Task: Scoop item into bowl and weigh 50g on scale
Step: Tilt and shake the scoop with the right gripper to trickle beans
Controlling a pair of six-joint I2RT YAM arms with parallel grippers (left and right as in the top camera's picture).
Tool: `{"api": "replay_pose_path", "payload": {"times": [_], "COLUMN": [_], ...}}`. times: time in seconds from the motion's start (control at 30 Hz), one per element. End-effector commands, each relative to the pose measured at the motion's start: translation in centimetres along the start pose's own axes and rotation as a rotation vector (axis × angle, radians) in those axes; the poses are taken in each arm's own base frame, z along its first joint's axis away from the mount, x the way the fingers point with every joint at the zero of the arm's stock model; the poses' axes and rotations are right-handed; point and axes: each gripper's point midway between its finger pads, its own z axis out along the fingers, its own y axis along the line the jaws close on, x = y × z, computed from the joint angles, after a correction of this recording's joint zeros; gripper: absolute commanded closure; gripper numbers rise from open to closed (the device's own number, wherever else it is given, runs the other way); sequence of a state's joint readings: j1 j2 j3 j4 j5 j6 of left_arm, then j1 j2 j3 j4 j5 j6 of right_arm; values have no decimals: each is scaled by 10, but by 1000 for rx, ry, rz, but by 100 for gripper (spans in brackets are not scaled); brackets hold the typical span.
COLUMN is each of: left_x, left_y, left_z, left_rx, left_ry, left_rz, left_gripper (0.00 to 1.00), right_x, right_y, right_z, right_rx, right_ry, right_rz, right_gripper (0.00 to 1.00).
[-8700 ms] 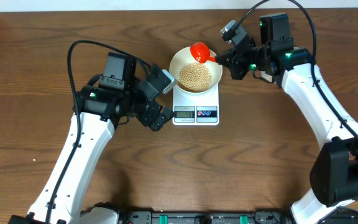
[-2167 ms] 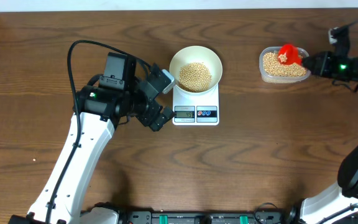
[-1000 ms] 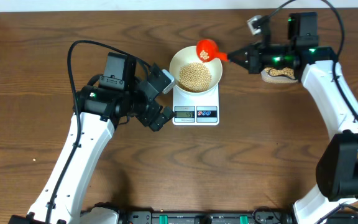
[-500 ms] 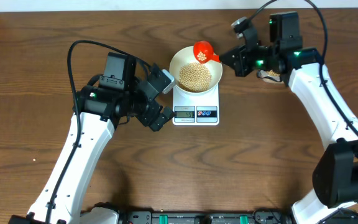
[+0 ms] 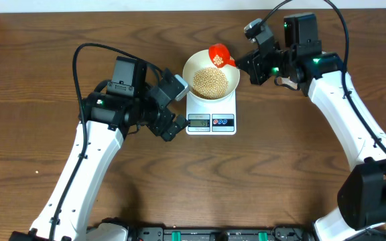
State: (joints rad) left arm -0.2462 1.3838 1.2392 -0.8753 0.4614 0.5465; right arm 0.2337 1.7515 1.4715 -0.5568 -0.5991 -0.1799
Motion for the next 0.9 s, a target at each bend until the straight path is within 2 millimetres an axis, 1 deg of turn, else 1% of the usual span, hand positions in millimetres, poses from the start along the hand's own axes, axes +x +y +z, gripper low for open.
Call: {"api": "replay_pose_path", "payload": {"times": [0.0,0.43,0.63,0.87], "left_x": [-7,-7,-7,-7], "left_y": [0,0,0,0], "left_z": [-7,-7,-7,-7], "left_rx": [-12,-12,-12,-12], "left_ry": [-20,-20,-20,-20], "left_rz": [3,3,3,3], "left_gripper": [6,6,5,6], "right_x": [-7,-8,-6,-8], "right_y": [11,6,0,1], "right_z": [-5,-6,-5,-4], "right_rx": [-3,17,66,64], "right_ry": [-12,-14,1,-4], "right_rz": [-72,-70,-151,-164], "right_gripper": [99,99,99,99]}}
